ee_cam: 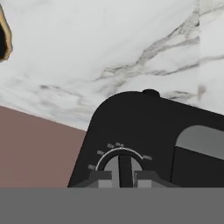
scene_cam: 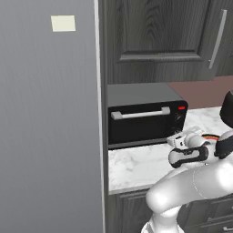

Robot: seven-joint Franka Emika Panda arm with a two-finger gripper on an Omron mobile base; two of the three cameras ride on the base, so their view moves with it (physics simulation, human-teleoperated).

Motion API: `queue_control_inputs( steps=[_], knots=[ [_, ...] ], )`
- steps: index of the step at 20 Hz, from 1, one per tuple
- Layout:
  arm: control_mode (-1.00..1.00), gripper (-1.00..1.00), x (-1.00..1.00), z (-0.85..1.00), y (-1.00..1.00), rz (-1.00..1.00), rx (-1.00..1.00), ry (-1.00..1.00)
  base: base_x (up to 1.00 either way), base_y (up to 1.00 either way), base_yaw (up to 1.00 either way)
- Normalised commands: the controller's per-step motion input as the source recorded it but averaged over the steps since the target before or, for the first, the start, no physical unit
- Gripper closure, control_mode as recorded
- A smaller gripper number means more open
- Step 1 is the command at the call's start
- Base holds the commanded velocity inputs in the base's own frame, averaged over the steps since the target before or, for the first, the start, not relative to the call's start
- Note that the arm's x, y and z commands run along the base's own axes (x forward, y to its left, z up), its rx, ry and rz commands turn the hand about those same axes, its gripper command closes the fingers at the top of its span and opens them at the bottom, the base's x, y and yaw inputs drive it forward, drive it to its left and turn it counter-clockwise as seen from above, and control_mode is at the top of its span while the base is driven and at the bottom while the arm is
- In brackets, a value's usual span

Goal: Pull the toaster oven rack outwards. Pick up the baguette from the plate and place it on the toaster oven rack. Close the toaster oven door fully and set the temperature to the lowest setting.

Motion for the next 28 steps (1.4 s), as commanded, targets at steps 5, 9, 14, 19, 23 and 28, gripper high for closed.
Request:
queue_control_inputs(
  steps=[5, 9, 14, 19, 23, 28],
  knots=[
    [-1.00, 1.00, 0.00, -0.17, -0.09, 0.04, -0.17, -0.03, 0.00, 0.00, 0.00],
    [-1.00, 1.00, 0.00, -0.21, 0.00, 0.07, -0.15, -0.05, 0.00, 0.00, 0.00],
    [-1.00, 1.00, 0.00, -0.19, -0.01, 0.06, -0.15, -0.07, 0.00, 0.00, 0.00],
    [-1.00, 1.00, 0.01, -0.14, -0.12, 0.09, -0.15, -0.13, 0.00, 0.00, 0.00],
    [-1.00, 1.00, 0.04, -0.14, -0.13, 0.14, -0.13, -0.16, 0.00, 0.00, 0.00],
    [-1.00, 1.00, 0.05, -0.11, -0.04, 0.15, -0.11, -0.17, 0.00, 0.00, 0.00]
  ],
)
